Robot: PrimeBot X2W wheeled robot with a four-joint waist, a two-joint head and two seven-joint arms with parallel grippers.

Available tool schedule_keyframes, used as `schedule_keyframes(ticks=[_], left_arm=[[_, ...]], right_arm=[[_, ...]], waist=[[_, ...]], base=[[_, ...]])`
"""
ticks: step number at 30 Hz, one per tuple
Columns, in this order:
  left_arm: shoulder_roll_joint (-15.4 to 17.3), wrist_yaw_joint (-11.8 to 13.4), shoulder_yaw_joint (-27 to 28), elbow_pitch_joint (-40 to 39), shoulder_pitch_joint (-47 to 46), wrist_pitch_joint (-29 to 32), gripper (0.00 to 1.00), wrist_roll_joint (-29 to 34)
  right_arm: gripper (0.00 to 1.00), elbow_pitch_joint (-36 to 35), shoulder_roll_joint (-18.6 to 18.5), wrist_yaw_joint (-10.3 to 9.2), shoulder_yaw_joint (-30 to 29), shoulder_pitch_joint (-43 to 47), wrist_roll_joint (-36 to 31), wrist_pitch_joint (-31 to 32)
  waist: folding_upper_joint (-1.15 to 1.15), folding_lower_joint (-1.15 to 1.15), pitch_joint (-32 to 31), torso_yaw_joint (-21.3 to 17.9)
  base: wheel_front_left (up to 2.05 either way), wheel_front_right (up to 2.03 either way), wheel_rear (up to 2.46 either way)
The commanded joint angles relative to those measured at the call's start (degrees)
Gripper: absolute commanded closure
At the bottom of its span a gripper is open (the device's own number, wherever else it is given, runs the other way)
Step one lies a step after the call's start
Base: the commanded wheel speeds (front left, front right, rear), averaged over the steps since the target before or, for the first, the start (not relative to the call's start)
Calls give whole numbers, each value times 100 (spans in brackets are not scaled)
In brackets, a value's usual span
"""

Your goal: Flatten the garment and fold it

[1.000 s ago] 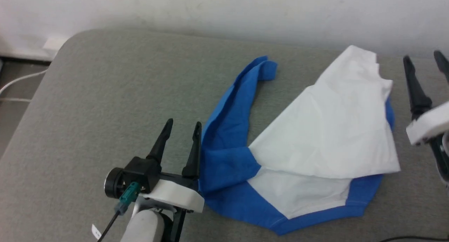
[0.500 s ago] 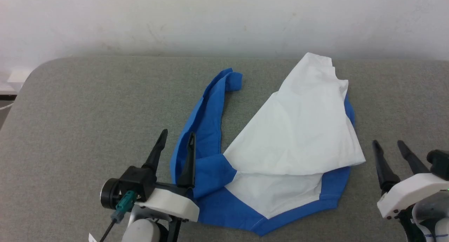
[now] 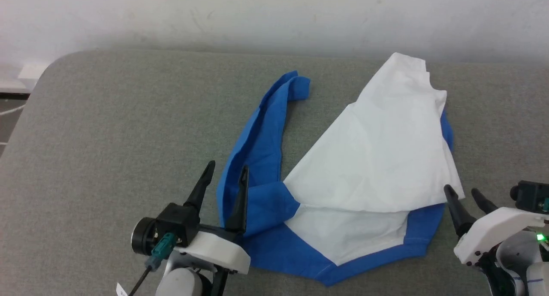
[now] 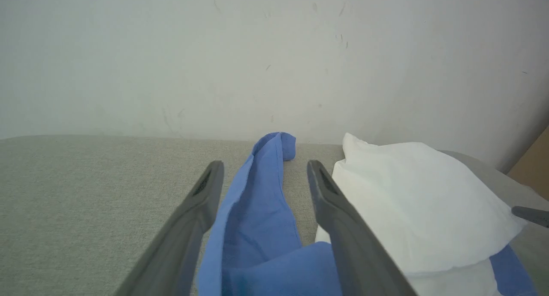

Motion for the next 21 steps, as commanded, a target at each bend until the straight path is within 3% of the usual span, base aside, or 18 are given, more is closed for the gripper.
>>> schedule_keyframes(ticks=[1,7,8,9,10,16,21], left_arm=[[-6,-3,-9,11,-108,-28,0,19],[-6,4,-41,28,-153,-28,0,22],[-6,5,-42,31,-160,-28,0,22],[-6,7,-43,37,-168,-28,0,23],[-6,7,-47,45,-175,-28,0,24],[-6,17,-50,139,-120,-28,0,17],[-6,10,-101,196,-32,-28,0,-22]], right_arm=[[0,78,26,-12,-5,-92,36,27],[0,390,-8,-12,40,-224,155,-22],[29,417,-28,-12,64,-241,159,-52],[89,432,-48,-12,91,-258,159,-95],[100,431,-69,-12,118,-270,149,-151],[100,69,-217,-12,190,-124,-35,-417],[100,-876,-284,-12,416,217,185,-189]], waist=[[0,0,82,82],[0,0,190,184],[0,0,203,194],[0,0,214,202],[0,0,214,211],[0,0,22,198],[0,0,-224,232]], base=[[0,0,0],[0,0,0],[0,0,0],[0,0,0],[0,0,0],[0,0,0],[0,0,0]])
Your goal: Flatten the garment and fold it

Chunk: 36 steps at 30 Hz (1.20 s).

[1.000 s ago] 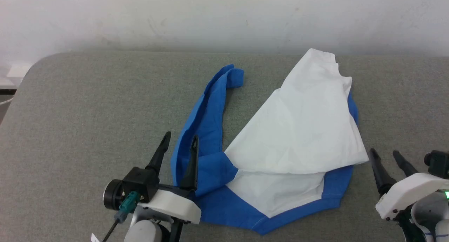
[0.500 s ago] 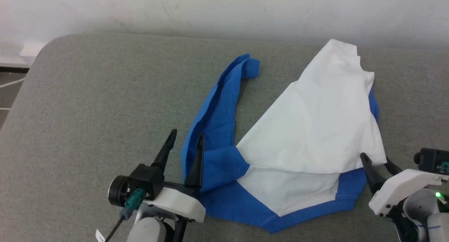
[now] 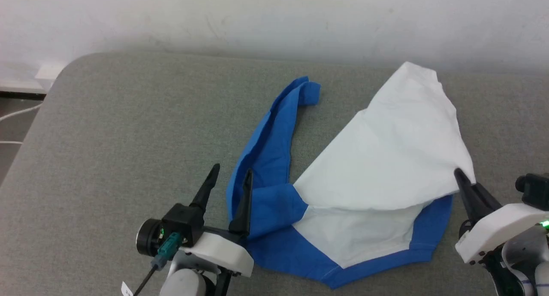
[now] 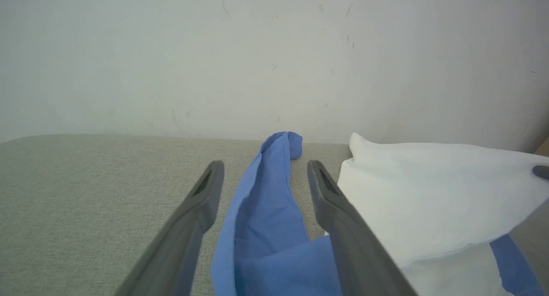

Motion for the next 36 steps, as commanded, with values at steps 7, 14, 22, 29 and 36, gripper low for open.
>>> schedule_keyframes(ticks=[7,14,22,29,36], left_arm=[[-6,8,-129,-19,119,-27,0,-82],[-6,40,-403,-54,2,-27,0,-222],[-6,167,-846,-107,-200,-27,0,-505],[-6,291,-1150,-164,-358,-27,0,-723],[-6,452,-1334,-209,-522,-27,0,-887]], right_arm=[[100,-1385,-176,-11,400,-233,535,735],[100,-738,-464,-11,717,-1785,62,1089],[100,1221,-1218,-11,1718,-3672,-908,773],[100,2856,-1491,-11,2832,-4702,-1565,191],[0,4466,-1425,-11,4135,-5168,-1250,-1]], waist=[[0,0,-203,322],[0,0,153,992],[0,0,719,1906],[0,0,1021,2353],[0,0,1082,2495]], base=[[0,0,0],[0,0,0],[0,0,0],[0,0,0],[0,0,0]])
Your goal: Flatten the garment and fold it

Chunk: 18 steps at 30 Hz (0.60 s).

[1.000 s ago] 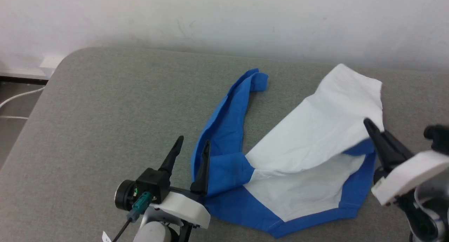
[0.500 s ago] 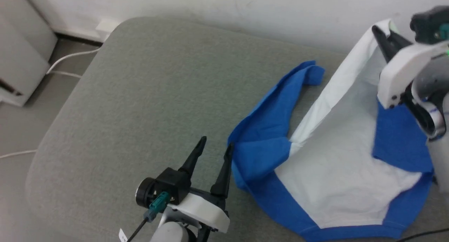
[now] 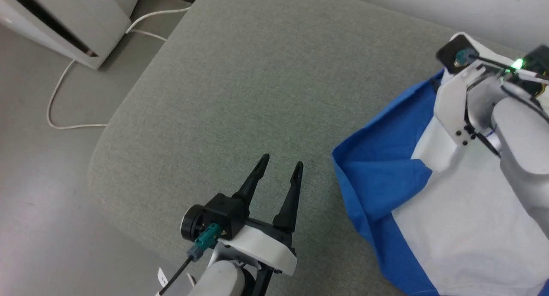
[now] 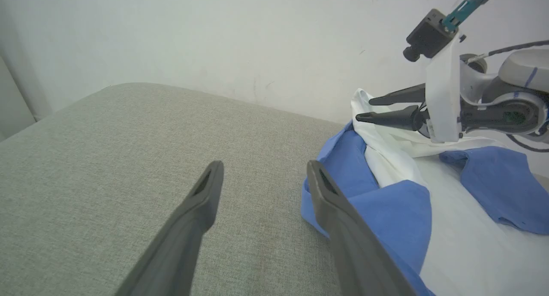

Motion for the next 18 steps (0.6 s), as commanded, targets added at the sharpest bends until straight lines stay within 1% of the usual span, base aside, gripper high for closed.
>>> schedule_keyframes(ticks=[1,5,9,14,18], left_arm=[[-8,47,-9,-18,-110,-28,0,-15],[-8,57,68,31,-106,-28,0,59],[-8,15,270,91,-54,-28,0,203],[-8,-73,612,104,31,-28,0,397],[-8,-170,863,99,126,-28,0,526]], right_arm=[[0,144,19,-12,153,-63,174,32],[0,355,27,-12,660,-183,798,-113],[0,282,-36,-12,884,-316,1325,-566],[0,135,-259,-12,776,-375,1739,-1307],[0,-5,-509,-12,522,-132,1897,-1922]], waist=[[0,-1,136,141],[0,-1,-24,-57],[0,-1,-271,-393],[0,-1,-580,-903],[0,-1,-826,-1310]], base=[[0,0,0],[0,0,0],[0,0,0],[0,0,0],[0,0,0]])
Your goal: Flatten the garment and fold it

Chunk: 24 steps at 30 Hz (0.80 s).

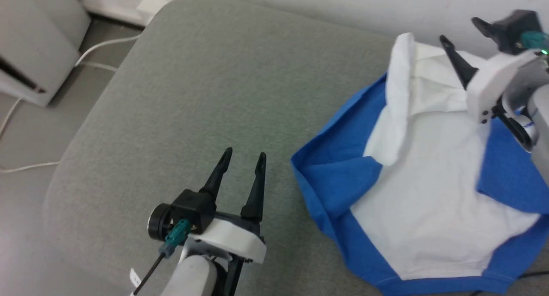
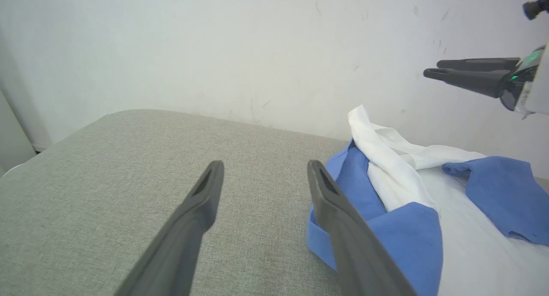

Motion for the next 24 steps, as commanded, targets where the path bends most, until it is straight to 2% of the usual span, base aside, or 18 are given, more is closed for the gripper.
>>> schedule_keyframes(ticks=[1,7,12,14,18,21,24], left_arm=[[-7,-48,78,-2,116,-28,0,67],[-7,-101,365,-79,315,-28,0,108],[-7,-133,455,-90,481,-28,0,109],[-7,-138,486,-75,541,-28,0,107],[-7,-175,512,1,670,-28,0,117],[-7,-214,474,138,764,-28,0,146],[-7,-188,404,409,879,41,0,105]], right_arm=[[0,-57,-99,-12,-106,186,44,-175],[0,-425,-361,-12,-1053,1041,-13,-793],[0,-1179,-206,-12,-2411,2210,-282,-909],[0,-1693,-7,-12,-3040,2762,-498,-915],[0,-2832,682,-12,-4092,3961,-985,-917],[0,-3585,1310,-12,-4663,4755,-1347,-918],[0,-4122,1861,-12,-4920,5348,-1610,-918]], waist=[[-1,0,-579,-699],[-1,0,-814,-1235],[-1,0,-909,-1569],[-1,0,-935,-1681],[-1,0,-985,-1842],[-1,0,-1004,-1917],[-1,0,-1002,-1995]], base=[[0,0,0],[0,0,0],[0,0,0],[0,0,0],[0,0,0],[0,0,0],[0,0,0]])
